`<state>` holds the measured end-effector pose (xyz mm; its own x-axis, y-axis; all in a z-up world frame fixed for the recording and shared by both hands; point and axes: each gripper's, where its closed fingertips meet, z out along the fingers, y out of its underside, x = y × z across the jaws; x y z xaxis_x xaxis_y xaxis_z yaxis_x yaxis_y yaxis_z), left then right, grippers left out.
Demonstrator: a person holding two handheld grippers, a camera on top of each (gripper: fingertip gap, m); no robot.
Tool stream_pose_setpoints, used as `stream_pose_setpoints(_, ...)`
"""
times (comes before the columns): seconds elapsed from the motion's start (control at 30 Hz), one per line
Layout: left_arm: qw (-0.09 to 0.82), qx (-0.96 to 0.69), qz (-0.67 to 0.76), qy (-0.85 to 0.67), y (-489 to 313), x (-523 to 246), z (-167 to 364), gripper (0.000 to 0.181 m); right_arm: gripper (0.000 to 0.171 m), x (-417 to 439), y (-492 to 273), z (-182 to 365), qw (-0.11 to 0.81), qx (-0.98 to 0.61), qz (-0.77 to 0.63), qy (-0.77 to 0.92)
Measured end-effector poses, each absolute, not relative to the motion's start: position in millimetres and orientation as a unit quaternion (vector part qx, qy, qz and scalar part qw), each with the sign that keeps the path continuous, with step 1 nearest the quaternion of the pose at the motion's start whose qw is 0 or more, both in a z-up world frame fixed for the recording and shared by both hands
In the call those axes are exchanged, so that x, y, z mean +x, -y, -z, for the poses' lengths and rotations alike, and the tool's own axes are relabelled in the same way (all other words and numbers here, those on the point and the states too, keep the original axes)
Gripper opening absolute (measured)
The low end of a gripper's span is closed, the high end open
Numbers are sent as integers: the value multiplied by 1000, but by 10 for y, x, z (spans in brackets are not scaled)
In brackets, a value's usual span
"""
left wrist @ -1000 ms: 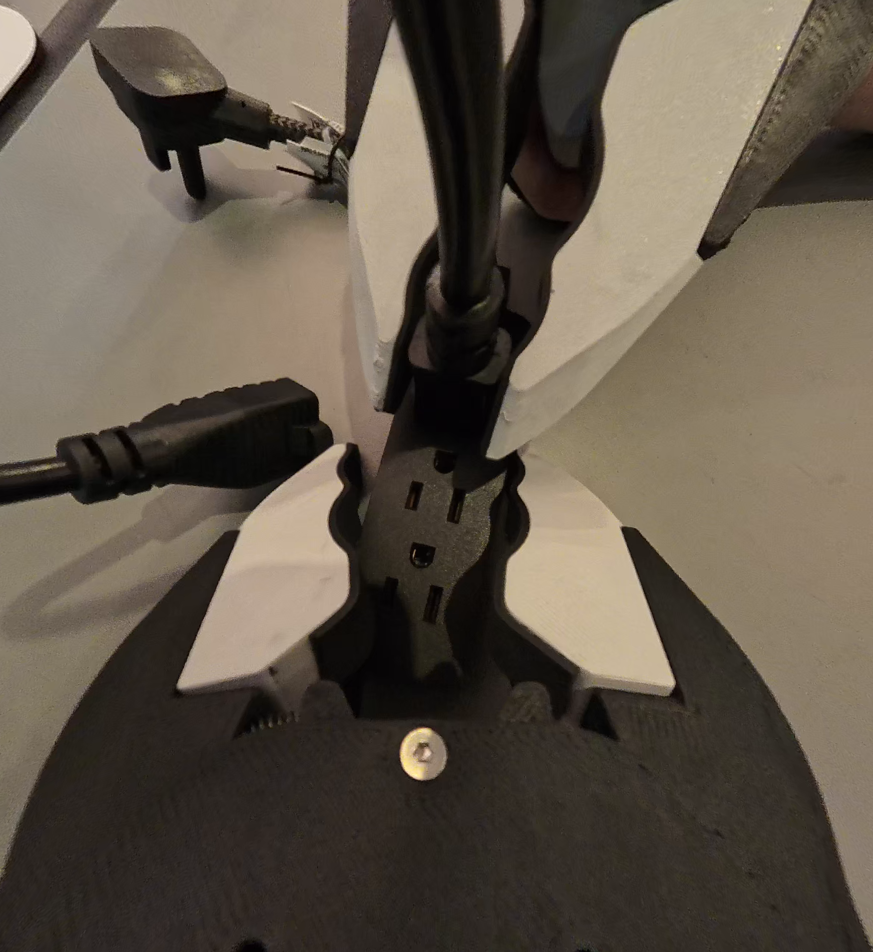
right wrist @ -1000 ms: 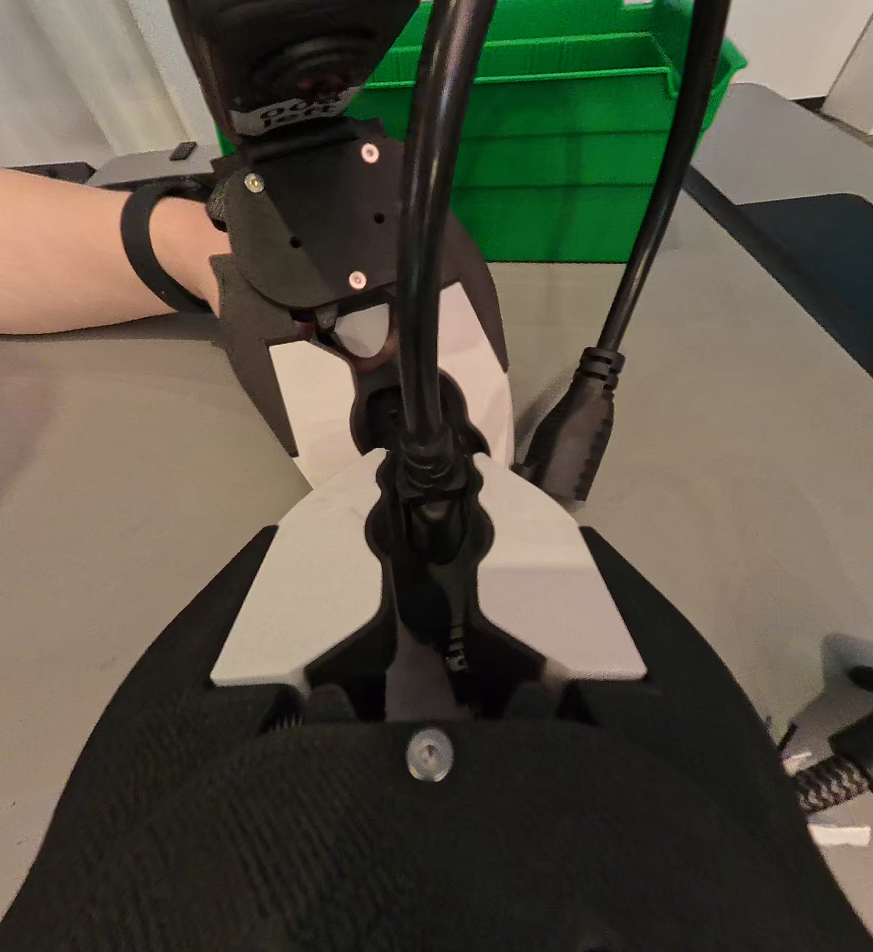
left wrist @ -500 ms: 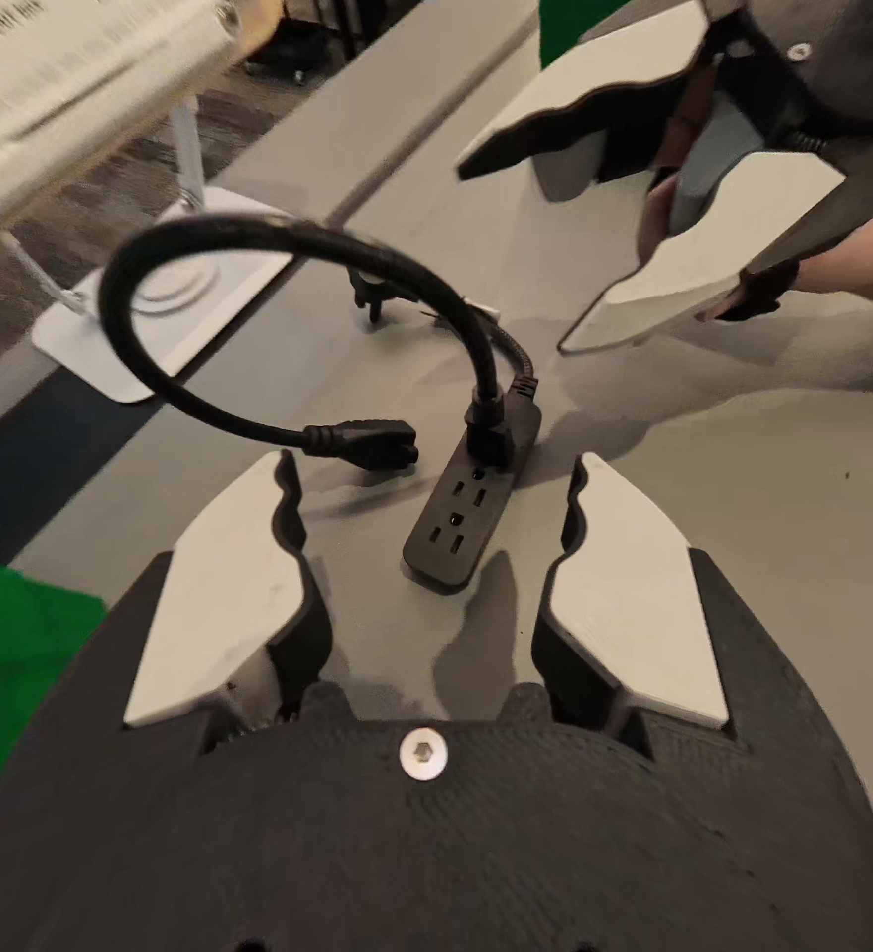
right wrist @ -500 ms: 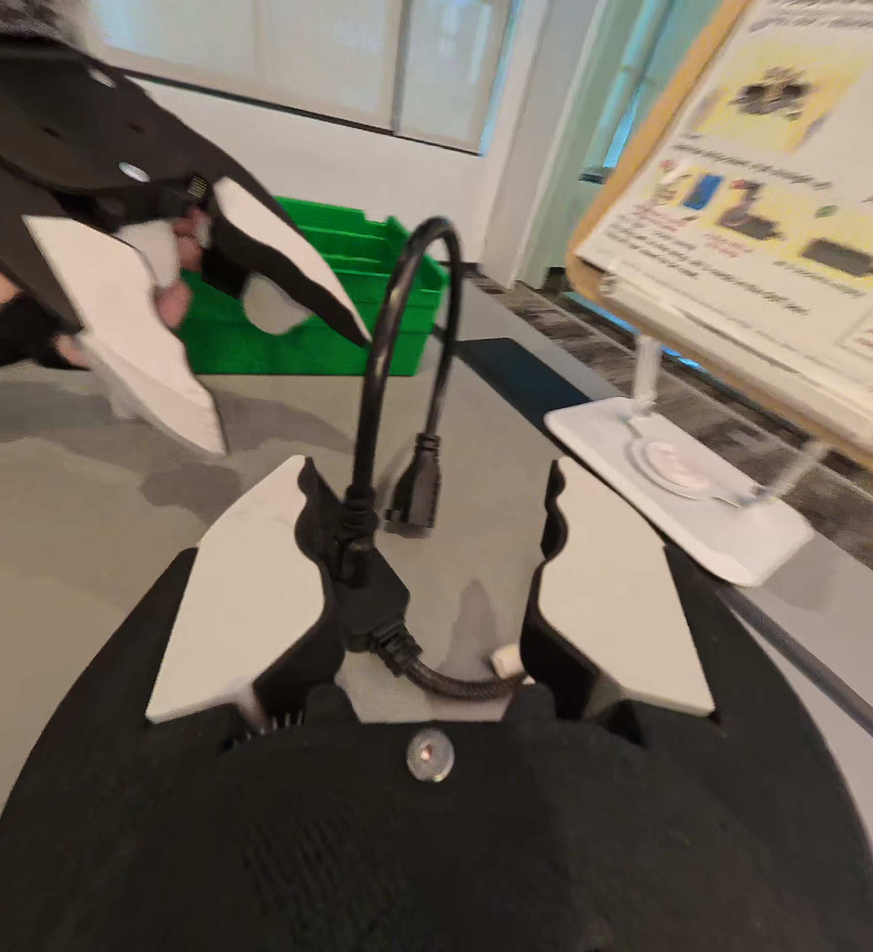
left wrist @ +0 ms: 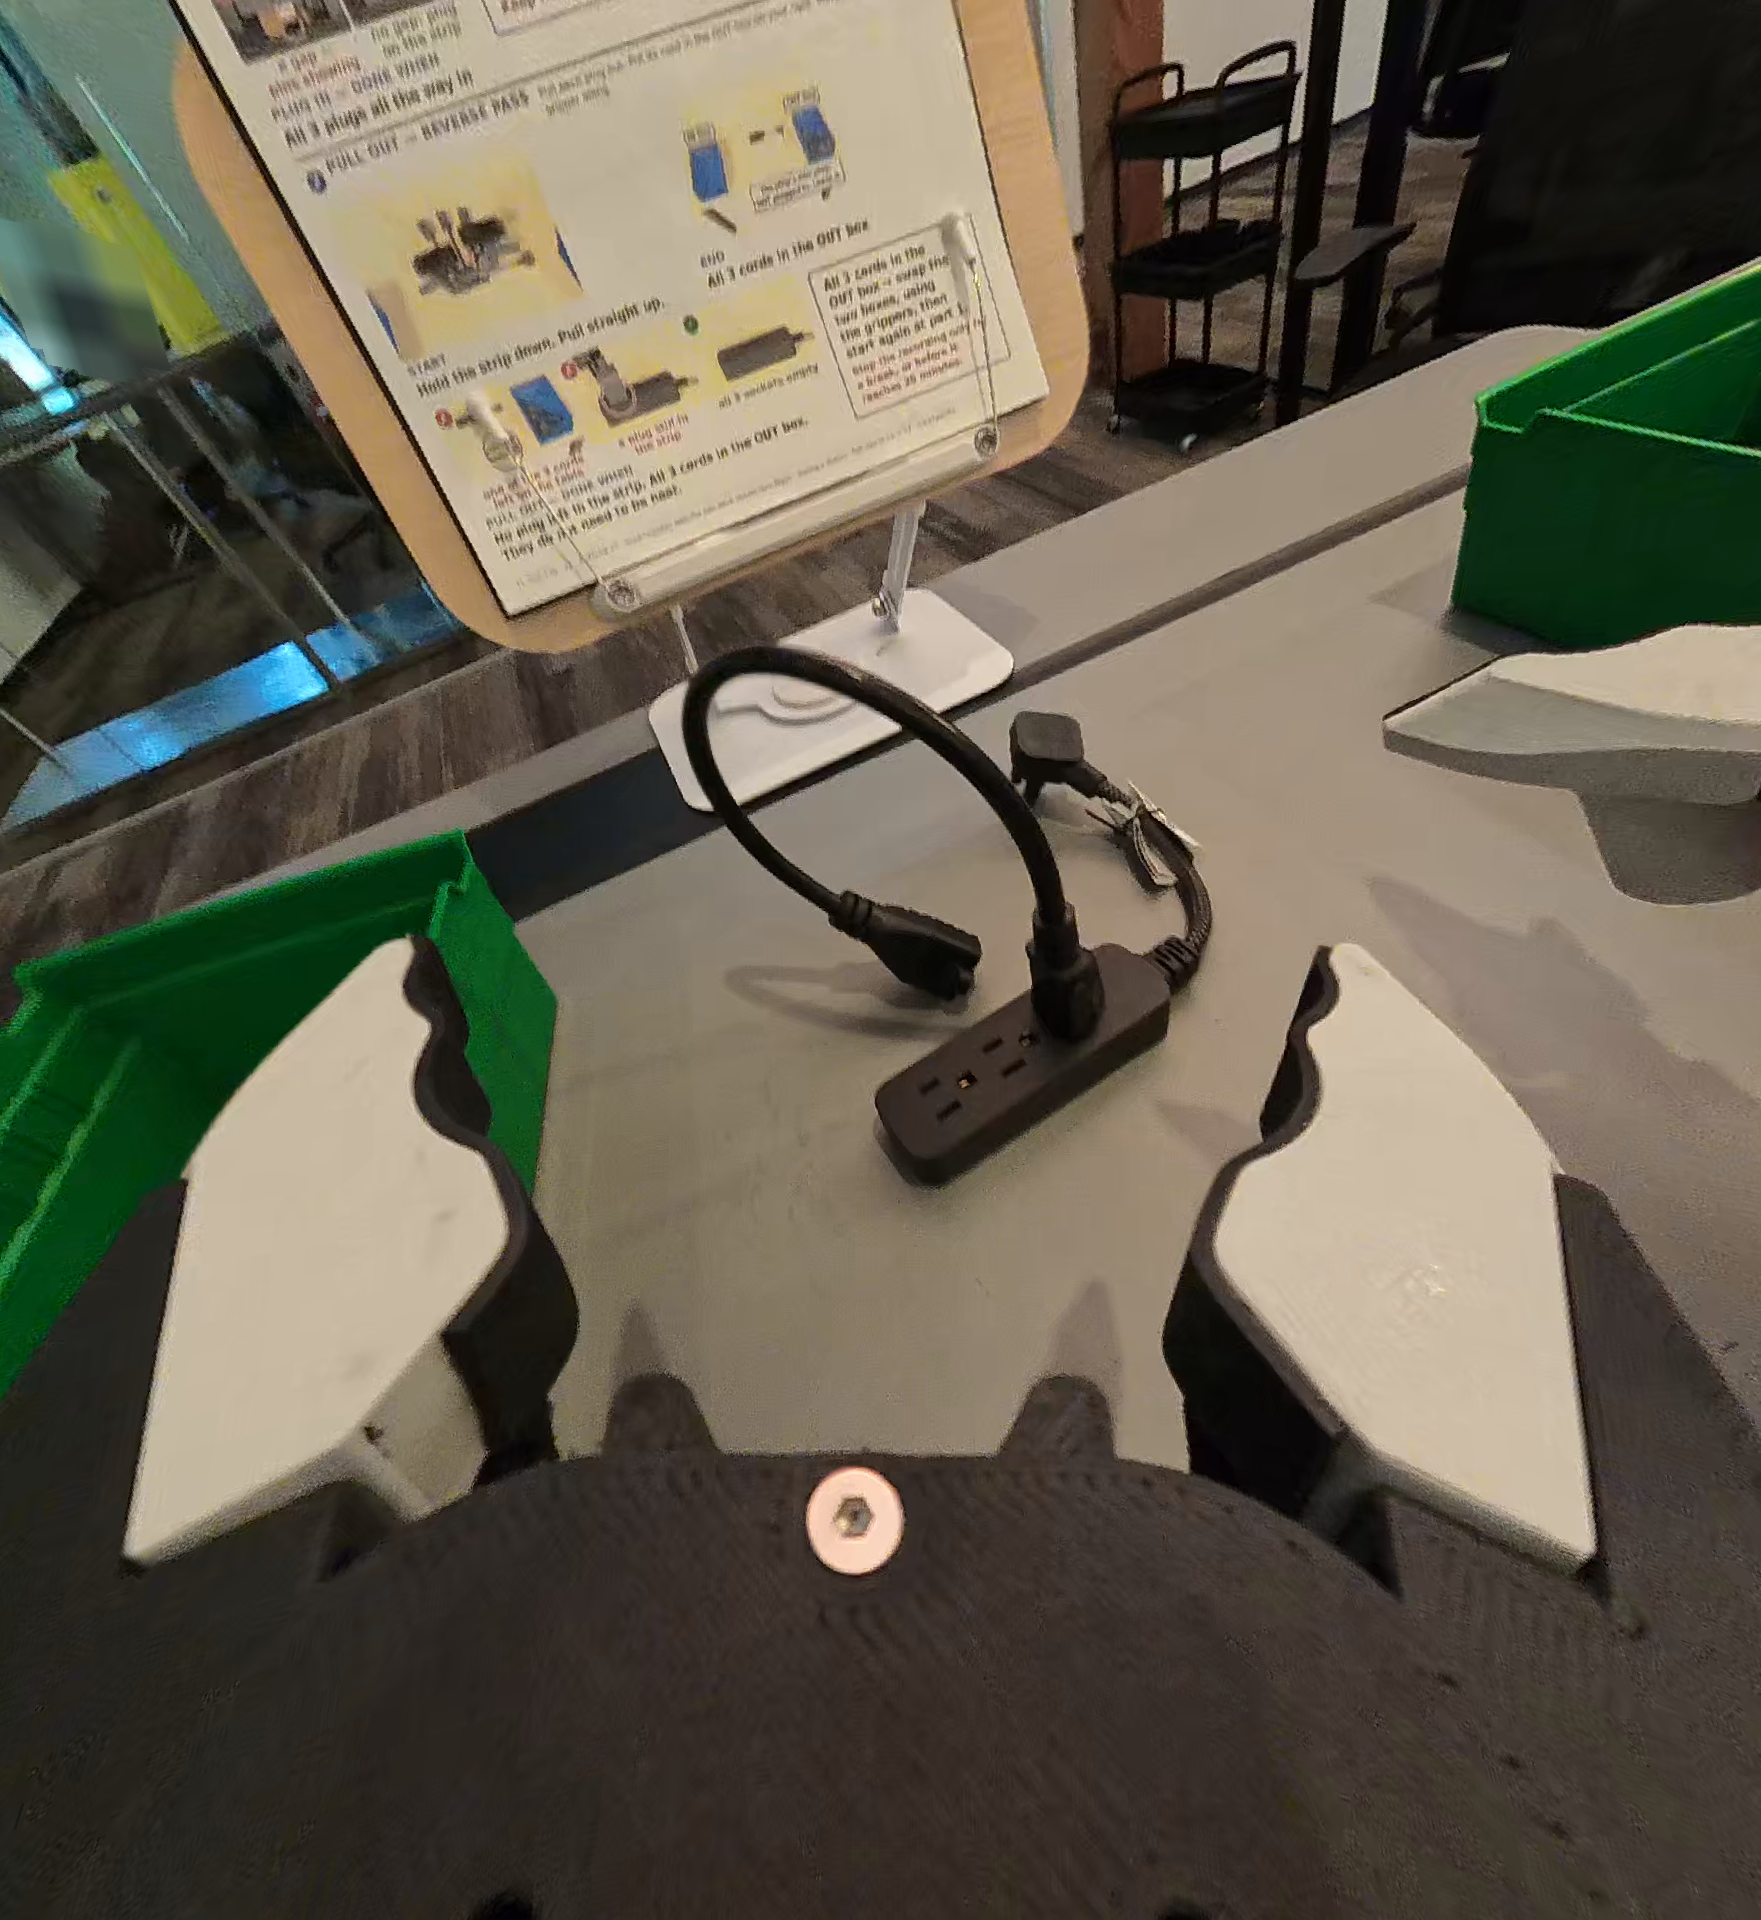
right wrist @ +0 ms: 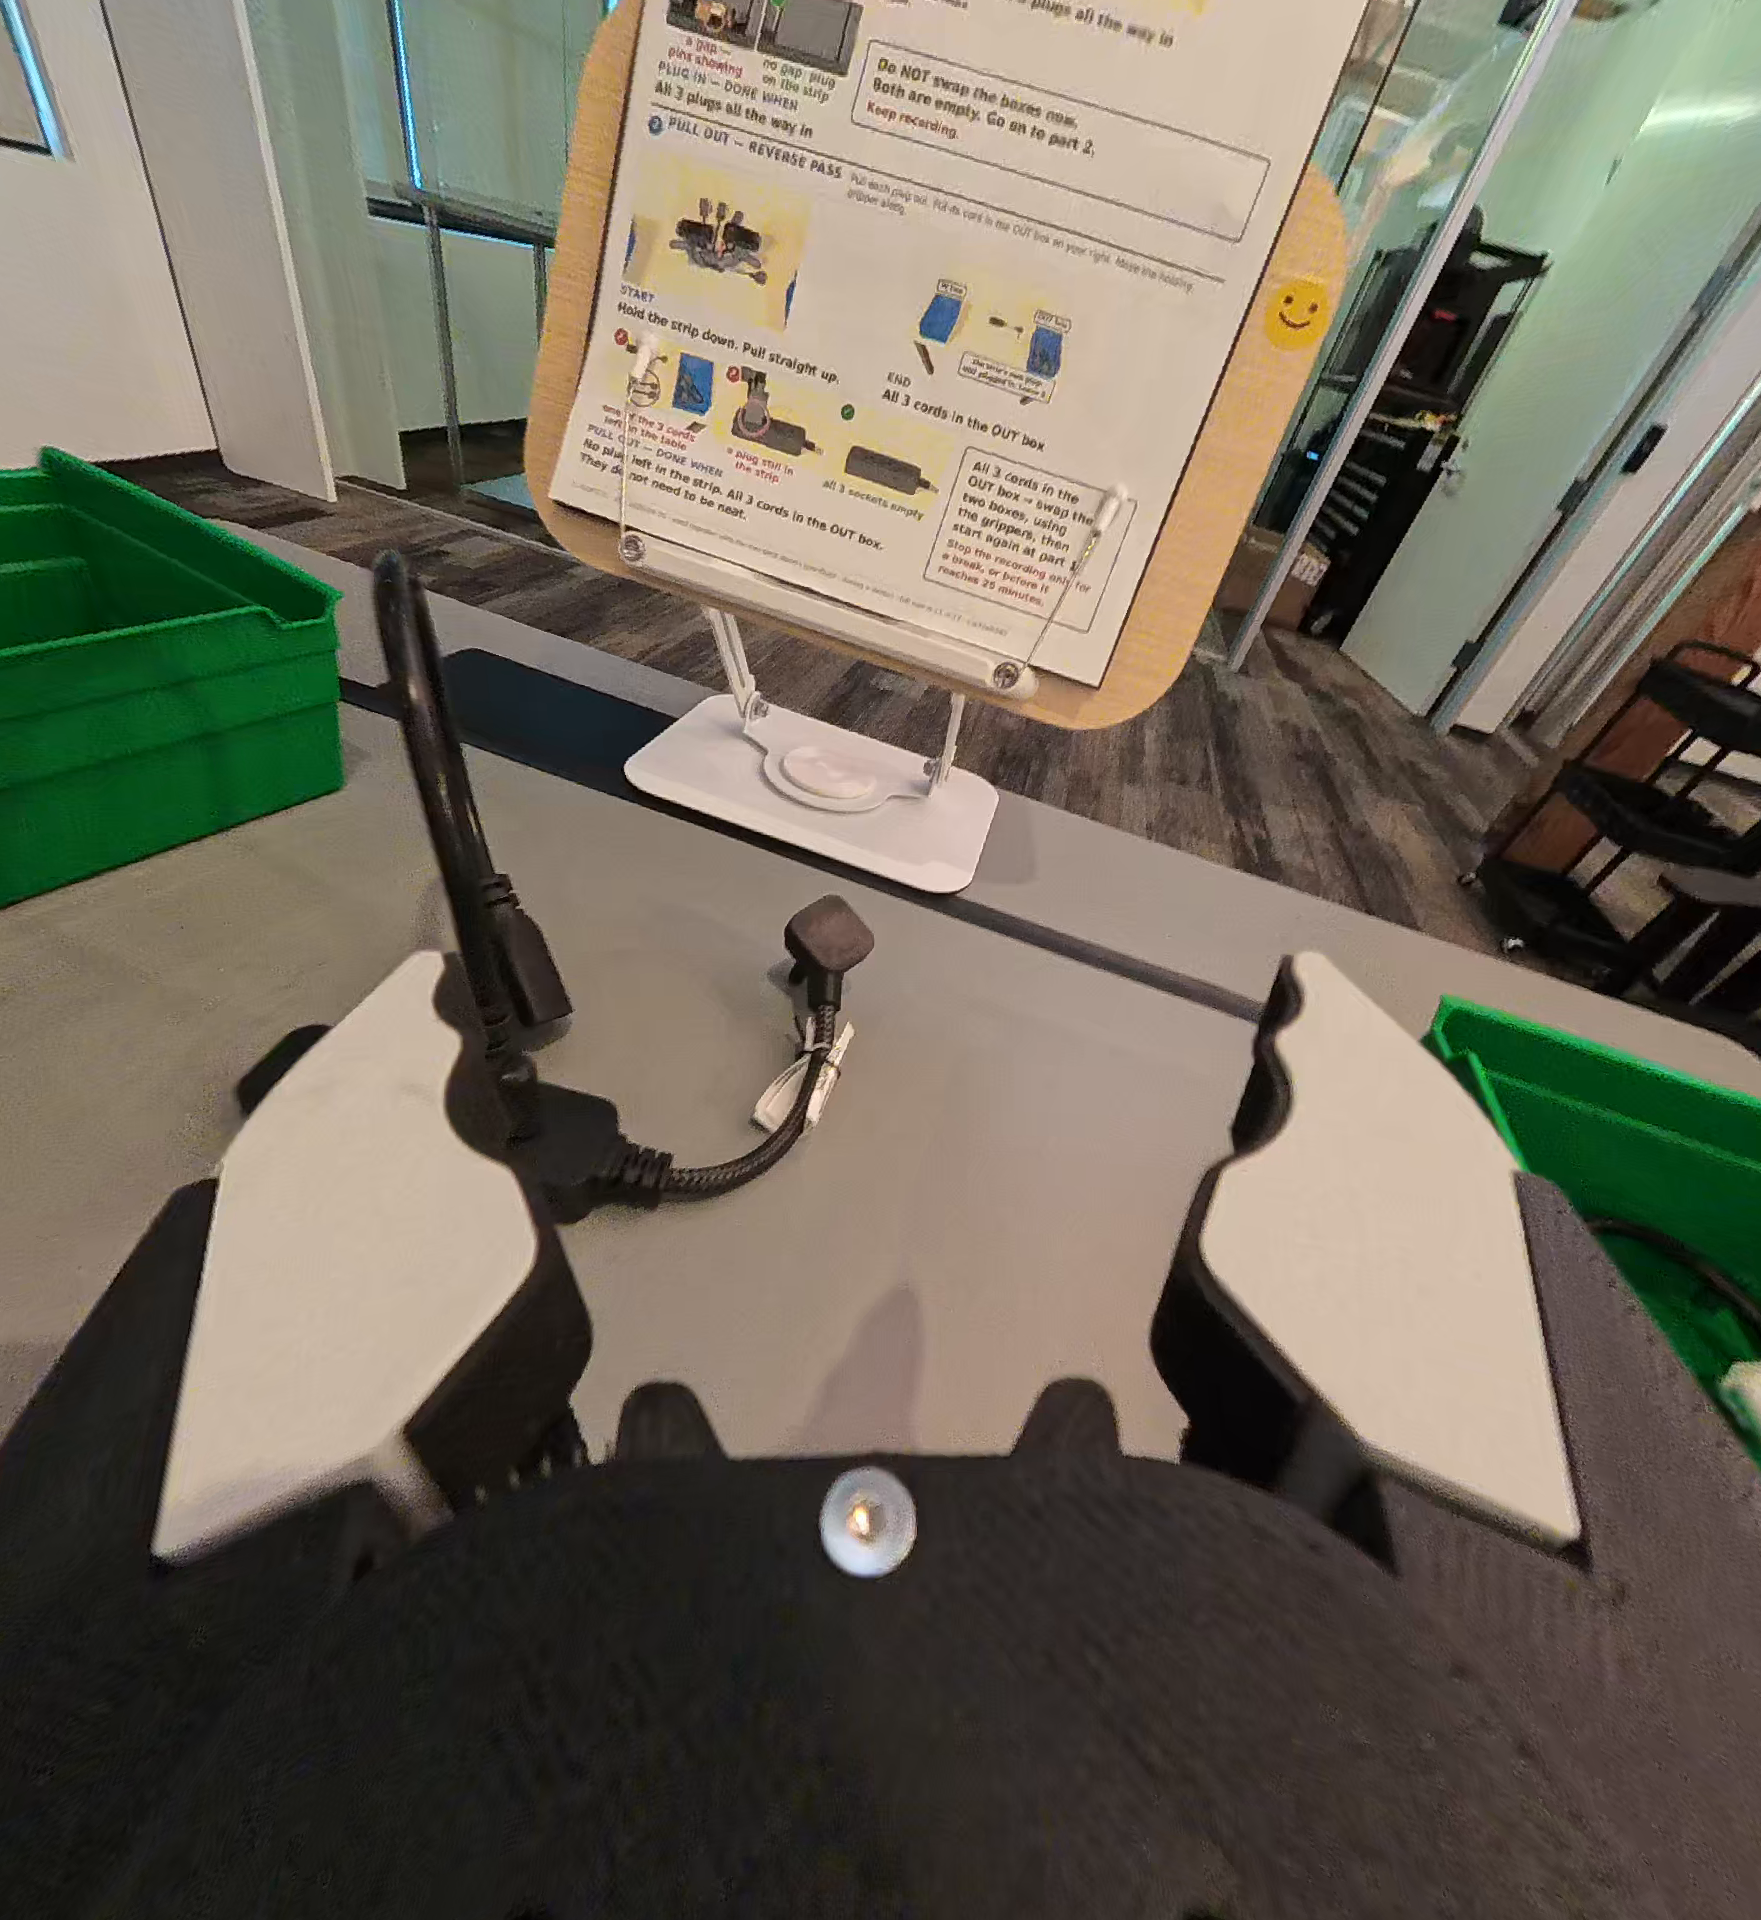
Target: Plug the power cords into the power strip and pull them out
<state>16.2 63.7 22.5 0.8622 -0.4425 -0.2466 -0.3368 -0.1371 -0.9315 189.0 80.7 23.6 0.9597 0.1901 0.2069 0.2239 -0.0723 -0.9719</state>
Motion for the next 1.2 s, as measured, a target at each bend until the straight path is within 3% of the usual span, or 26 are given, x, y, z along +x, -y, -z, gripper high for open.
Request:
stream_pose_setpoints(0.2, 583, -784, 15, -212, -474, 45, 9, 144, 138, 1843, -594, -126, 636, -764, -3, 107)
stream_pose_setpoints(0.53, 499, -862, 28, -83, -504, -217, 900, 143, 138, 1680, -522, 885, 488, -867, -76, 65)
stream_pose_setpoints(0.8, 458, -887, 22, -58, -585, -169, 1254, 144, 138, 1495, -549, 1395, 409, -907, -90, 47)
stream_pose_setpoints(1.2, 358, -932, 11, -53, -512, -173, 1669, 143, 135, 1539, -593, 1653, 378, -924, -24, 48)
